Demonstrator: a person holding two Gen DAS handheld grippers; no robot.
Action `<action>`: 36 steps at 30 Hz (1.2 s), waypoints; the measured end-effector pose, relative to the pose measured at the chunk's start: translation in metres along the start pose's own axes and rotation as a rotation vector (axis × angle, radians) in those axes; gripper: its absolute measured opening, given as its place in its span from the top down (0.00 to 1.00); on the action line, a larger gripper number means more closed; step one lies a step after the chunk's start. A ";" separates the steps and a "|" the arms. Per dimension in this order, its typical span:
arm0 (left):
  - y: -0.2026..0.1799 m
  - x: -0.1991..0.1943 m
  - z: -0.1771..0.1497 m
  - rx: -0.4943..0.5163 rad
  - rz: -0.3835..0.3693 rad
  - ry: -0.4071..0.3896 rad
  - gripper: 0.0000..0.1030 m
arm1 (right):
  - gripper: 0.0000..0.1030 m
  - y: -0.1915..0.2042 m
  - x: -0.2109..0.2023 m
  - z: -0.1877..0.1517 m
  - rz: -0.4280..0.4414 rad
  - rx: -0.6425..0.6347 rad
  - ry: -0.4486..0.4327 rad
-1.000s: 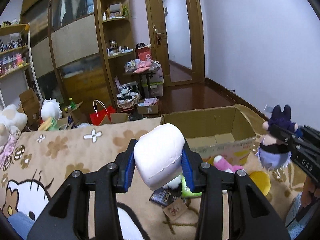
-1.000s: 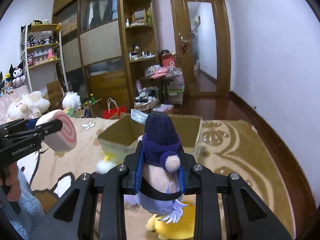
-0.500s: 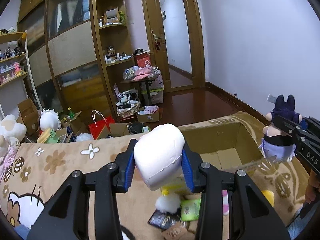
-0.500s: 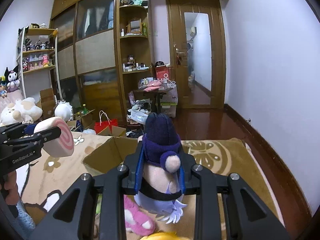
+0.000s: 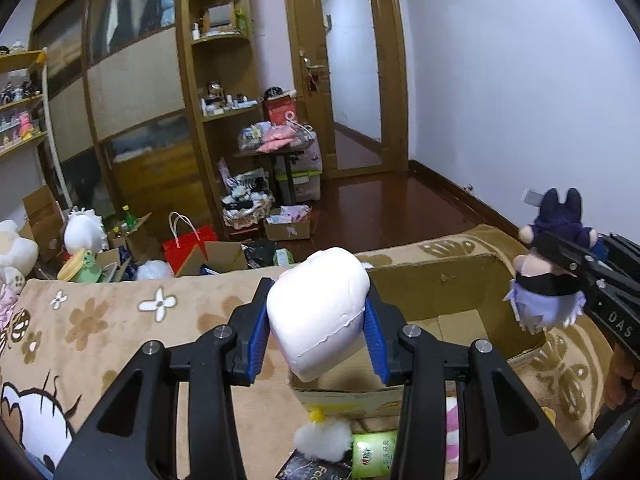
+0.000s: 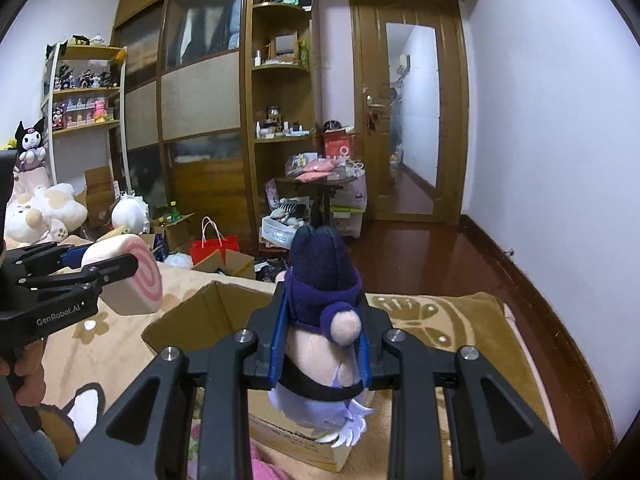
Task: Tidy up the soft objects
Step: 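Lift the pink roll plush with the left tool while the right tool carries the doll over the box, then open the left tool over the box while the right tool releases the doll inside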
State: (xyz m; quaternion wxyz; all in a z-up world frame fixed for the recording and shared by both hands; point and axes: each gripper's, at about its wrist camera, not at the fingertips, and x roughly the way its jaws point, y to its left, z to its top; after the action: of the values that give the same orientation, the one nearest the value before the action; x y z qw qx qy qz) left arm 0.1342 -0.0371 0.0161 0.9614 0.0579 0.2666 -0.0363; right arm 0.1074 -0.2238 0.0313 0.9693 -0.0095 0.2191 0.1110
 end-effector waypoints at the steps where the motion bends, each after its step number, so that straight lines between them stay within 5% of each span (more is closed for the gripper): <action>1: 0.000 0.004 -0.002 -0.006 -0.011 0.009 0.61 | 0.71 0.000 0.007 0.000 0.009 0.004 0.009; 20: -0.022 0.053 -0.021 0.018 -0.086 0.147 0.59 | 0.70 -0.002 0.054 -0.036 0.054 0.027 0.153; 33: -0.020 0.075 -0.039 0.005 -0.077 0.262 0.49 | 0.70 0.000 0.051 -0.044 0.073 0.037 0.171; 36: -0.022 0.072 -0.041 0.022 -0.056 0.244 0.37 | 0.68 -0.001 0.052 -0.045 0.079 0.047 0.176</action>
State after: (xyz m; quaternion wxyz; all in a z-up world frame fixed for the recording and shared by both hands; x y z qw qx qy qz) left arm 0.1727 -0.0561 -0.0582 0.9197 0.0651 0.3826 -0.0590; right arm 0.1340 -0.2164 -0.0316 0.9412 0.0120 0.3060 0.1426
